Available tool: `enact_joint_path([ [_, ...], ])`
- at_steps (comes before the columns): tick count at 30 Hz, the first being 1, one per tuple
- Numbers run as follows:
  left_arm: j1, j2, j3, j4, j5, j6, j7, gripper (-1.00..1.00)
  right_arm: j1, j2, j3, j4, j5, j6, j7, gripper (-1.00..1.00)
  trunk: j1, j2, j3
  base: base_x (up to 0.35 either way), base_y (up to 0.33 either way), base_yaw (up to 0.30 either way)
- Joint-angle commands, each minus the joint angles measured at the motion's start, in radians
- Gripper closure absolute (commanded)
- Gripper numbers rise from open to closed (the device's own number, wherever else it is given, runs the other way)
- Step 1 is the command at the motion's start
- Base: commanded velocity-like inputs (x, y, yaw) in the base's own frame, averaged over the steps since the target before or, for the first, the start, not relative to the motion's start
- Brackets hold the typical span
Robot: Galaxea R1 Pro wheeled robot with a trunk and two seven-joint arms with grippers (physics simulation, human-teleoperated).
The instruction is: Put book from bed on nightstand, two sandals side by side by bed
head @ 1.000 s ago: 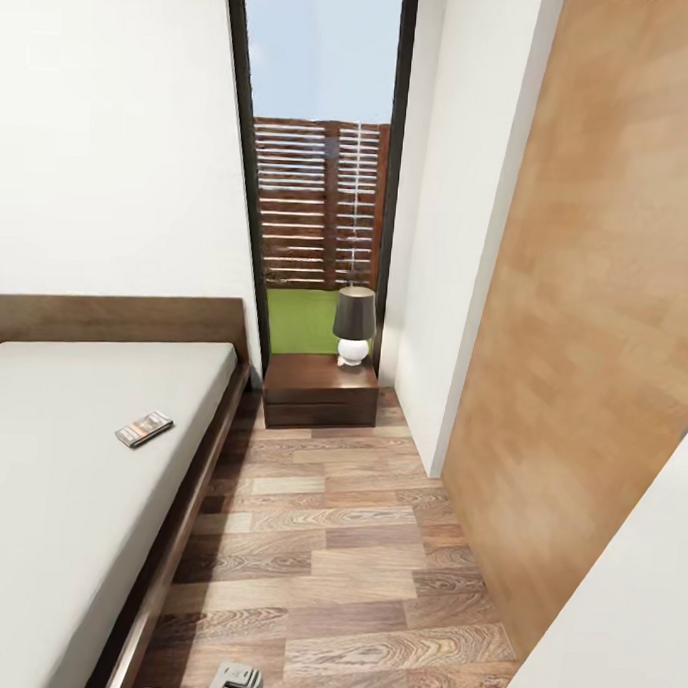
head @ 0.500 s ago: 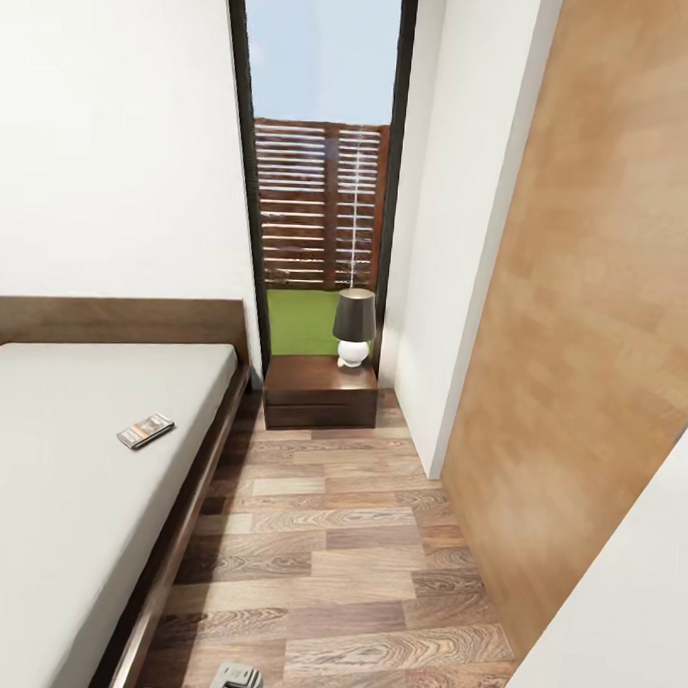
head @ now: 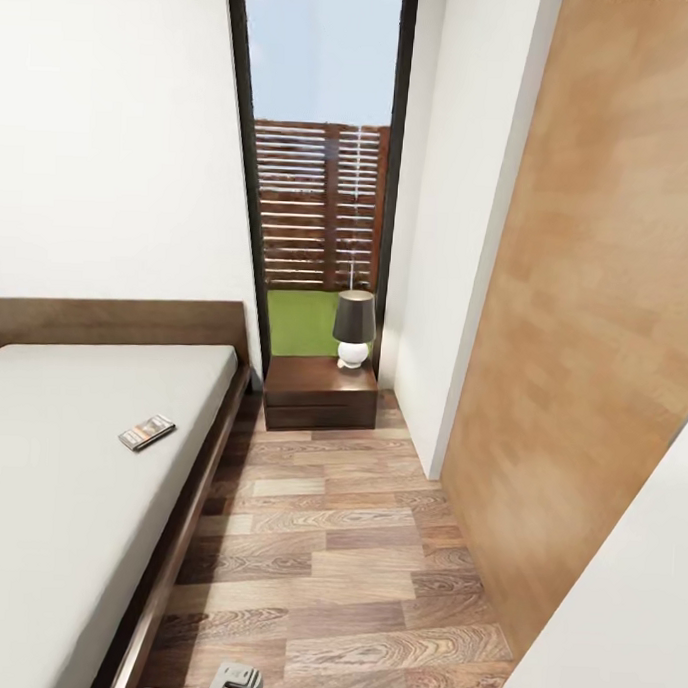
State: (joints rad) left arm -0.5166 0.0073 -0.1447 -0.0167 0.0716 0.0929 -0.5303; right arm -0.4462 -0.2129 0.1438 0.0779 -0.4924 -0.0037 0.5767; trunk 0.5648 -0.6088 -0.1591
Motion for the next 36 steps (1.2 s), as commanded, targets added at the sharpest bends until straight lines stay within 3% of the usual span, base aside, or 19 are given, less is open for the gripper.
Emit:
enact_joint_path([
  [1,0.000,0.000,-0.006,-0.002,0.008,0.008,-0.004,-1.00,-0.002,0.000,0.008,0.003,-0.011,-0.001,0.006,-1.00,-0.004,0.006,0.002,0.000,0.000,0.000],
  [23,0.000,0.000,-0.006,-0.002,0.008,0.008,-0.004,-1.00,-0.002,0.001,0.008,0.003,-0.011,0.000,0.005,-1.00,-0.088,0.160,0.070,0.000,0.000,0.000],
  [36,0.000,0.000,-0.006,-0.002,0.008,0.007,-0.004,-1.00,-0.002,0.000,0.008,0.003,-0.011,0.000,0.005,-1.00,-0.088,0.160,0.059,0.000,0.000,0.000],
])
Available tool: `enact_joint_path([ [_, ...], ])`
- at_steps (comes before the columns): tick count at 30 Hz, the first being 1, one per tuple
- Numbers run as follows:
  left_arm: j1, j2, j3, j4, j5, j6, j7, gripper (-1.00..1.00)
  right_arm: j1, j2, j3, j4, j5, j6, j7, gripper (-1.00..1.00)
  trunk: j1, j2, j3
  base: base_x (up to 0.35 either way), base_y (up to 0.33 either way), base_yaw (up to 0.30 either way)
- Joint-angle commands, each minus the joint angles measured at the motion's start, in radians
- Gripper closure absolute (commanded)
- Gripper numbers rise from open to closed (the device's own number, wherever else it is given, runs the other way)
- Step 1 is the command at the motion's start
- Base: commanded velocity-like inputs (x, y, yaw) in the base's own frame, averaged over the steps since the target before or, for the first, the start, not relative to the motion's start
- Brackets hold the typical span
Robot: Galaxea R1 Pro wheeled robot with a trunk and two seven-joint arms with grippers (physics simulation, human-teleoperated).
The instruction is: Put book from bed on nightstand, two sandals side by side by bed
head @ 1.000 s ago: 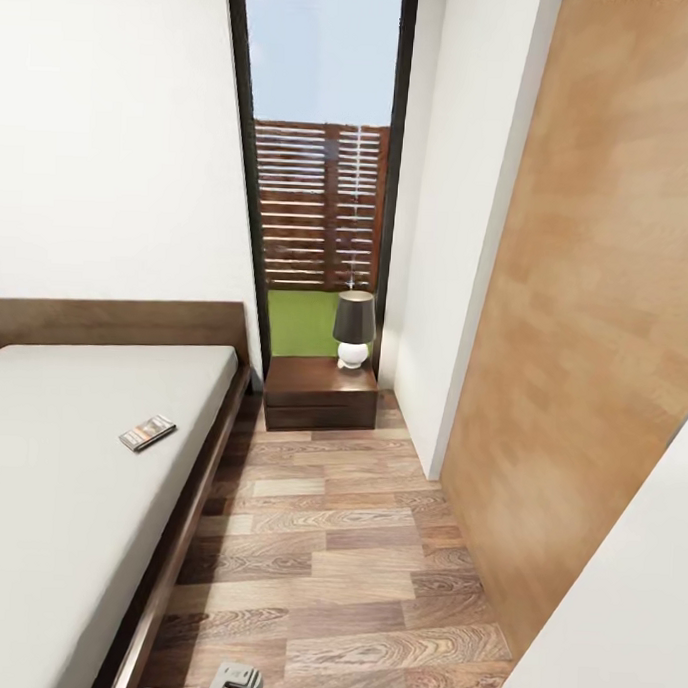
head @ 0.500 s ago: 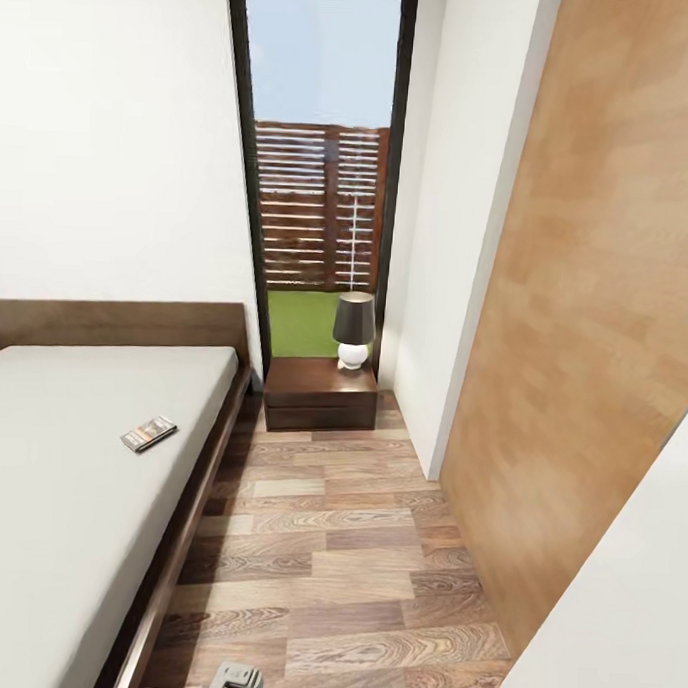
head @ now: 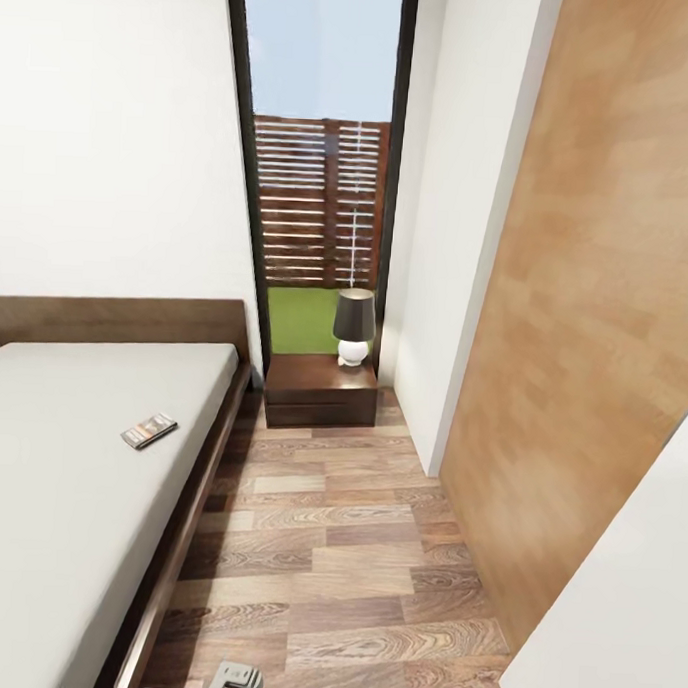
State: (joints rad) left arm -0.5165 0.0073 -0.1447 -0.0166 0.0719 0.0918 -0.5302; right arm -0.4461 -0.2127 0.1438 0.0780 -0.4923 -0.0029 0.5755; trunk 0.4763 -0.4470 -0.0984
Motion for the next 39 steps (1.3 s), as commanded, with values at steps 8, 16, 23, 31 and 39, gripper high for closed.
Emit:
enact_joint_path([
  [8,0.000,0.000,-0.006,-0.002,0.008,0.008,-0.004,-1.00,-0.002,0.000,0.008,0.003,-0.011,-0.001,0.007,-1.00,0.001,-0.002,-0.004,0.000,0.000,0.000],
  [16,0.000,0.000,-0.006,-0.002,0.008,0.008,-0.004,-1.00,-0.002,0.000,0.008,0.003,-0.011,-0.002,0.006,-1.00,0.001,-0.002,-0.014,0.000,0.000,0.000],
  [23,0.000,0.000,-0.006,-0.002,0.008,0.008,-0.004,-1.00,-0.002,0.000,0.008,0.003,-0.011,-0.002,0.007,-1.00,0.001,-0.002,-0.024,0.000,0.000,0.000],
  [31,0.000,0.000,-0.006,-0.002,0.007,0.008,-0.004,-1.00,-0.002,0.000,0.008,0.003,-0.011,-0.002,0.007,-1.00,0.001,-0.002,-0.026,0.000,0.000,0.000],
  [39,0.000,0.000,-0.006,-0.002,0.008,0.008,-0.004,-1.00,-0.002,0.001,0.008,0.003,-0.011,-0.002,0.007,-1.00,0.001,-0.002,-0.016,0.000,0.000,0.000],
])
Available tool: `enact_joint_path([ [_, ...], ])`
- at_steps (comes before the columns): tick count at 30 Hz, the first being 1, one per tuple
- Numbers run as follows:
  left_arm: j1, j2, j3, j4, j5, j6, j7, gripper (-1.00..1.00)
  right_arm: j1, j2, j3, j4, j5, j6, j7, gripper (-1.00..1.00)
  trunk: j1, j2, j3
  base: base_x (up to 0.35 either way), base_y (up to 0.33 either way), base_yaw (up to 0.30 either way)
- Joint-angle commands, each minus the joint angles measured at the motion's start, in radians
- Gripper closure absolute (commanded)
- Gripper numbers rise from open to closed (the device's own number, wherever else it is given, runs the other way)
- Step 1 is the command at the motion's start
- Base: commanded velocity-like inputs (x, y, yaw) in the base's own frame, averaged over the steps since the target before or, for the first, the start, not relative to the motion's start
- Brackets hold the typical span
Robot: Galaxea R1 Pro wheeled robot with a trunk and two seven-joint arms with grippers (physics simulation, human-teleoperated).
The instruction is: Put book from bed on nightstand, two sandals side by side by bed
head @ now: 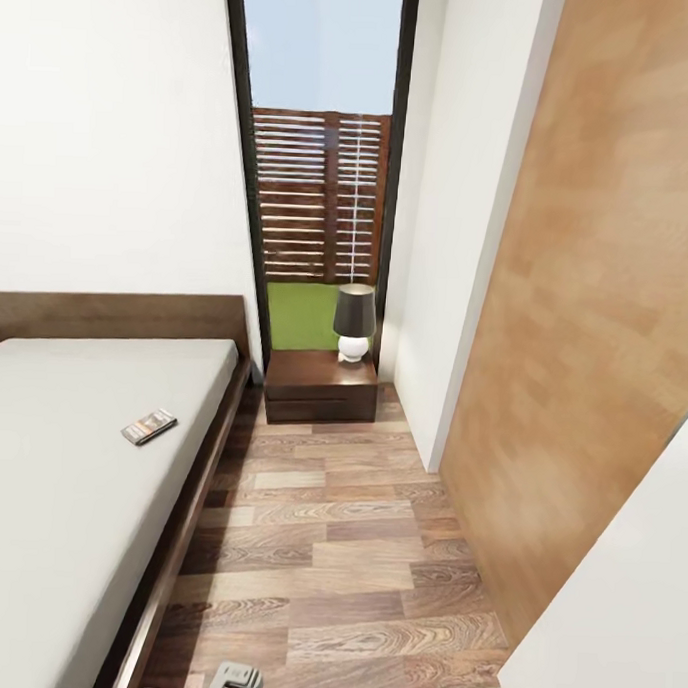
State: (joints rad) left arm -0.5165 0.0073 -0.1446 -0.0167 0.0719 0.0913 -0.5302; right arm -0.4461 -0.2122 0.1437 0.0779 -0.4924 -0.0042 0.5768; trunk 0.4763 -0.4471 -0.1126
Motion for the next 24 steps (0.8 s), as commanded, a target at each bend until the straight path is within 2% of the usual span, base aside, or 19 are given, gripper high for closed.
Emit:
enact_joint_path([
  [1,0.000,0.000,-0.006,-0.002,0.008,0.008,-0.004,-1.00,-0.002,0.000,0.008,0.004,-0.011,0.000,0.006,-1.00,0.001,-0.002,0.000,0.000,0.000,0.000],
  [12,0.000,0.000,-0.006,-0.002,0.007,0.008,-0.004,-1.00,-0.002,0.000,0.008,0.004,-0.011,0.000,0.006,-1.00,0.001,-0.002,0.016,0.000,0.000,0.000],
  [24,0.000,0.000,-0.006,-0.002,0.008,0.008,-0.004,-1.00,-0.002,0.000,0.008,0.004,-0.011,0.000,0.005,-1.00,0.001,-0.002,0.022,0.000,0.000,0.000],
])
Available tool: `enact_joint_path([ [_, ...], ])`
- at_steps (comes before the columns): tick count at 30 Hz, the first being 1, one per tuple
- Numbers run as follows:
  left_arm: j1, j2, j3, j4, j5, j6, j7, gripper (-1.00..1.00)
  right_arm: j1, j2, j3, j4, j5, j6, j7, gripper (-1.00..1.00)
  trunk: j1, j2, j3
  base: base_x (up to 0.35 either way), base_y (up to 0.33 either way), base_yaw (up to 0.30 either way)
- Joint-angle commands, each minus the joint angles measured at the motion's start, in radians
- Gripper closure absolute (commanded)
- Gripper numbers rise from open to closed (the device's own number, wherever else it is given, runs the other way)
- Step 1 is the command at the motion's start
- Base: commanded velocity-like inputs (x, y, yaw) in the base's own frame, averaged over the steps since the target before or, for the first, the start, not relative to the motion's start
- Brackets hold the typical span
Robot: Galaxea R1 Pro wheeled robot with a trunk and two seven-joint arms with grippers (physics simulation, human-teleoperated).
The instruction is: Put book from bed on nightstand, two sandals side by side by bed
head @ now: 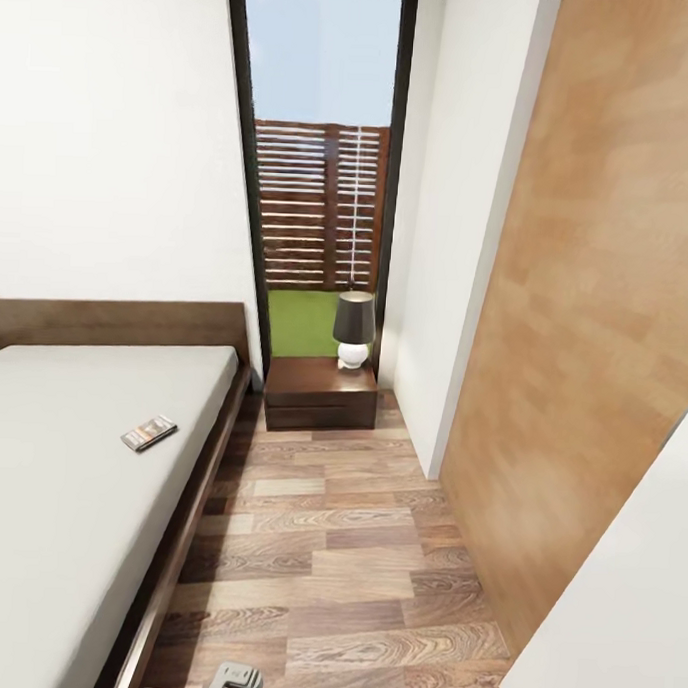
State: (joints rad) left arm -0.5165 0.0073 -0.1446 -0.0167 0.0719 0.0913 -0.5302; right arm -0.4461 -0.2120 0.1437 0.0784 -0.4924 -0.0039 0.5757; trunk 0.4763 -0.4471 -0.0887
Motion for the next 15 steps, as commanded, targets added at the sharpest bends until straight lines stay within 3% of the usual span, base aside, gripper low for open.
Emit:
enact_joint_path([
  [1,0.000,0.000,-0.006,-0.002,0.008,0.008,-0.004,-1.00,-0.002,0.000,0.008,0.004,-0.011,0.000,0.006,-1.00,0.001,-0.002,-0.001,0.000,0.000,0.000],
  [9,0.000,0.000,-0.006,-0.002,0.008,0.008,-0.004,-1.00,-0.002,0.000,0.008,0.003,-0.010,0.000,0.006,-1.00,0.001,-0.002,0.003,0.000,-0.013,0.000],
  [15,0.000,0.000,-0.006,-0.002,0.008,0.007,-0.004,-1.00,-0.002,0.000,0.008,0.003,-0.010,0.000,0.005,-1.00,0.001,-0.002,0.003,0.000,-0.202,0.000],
])
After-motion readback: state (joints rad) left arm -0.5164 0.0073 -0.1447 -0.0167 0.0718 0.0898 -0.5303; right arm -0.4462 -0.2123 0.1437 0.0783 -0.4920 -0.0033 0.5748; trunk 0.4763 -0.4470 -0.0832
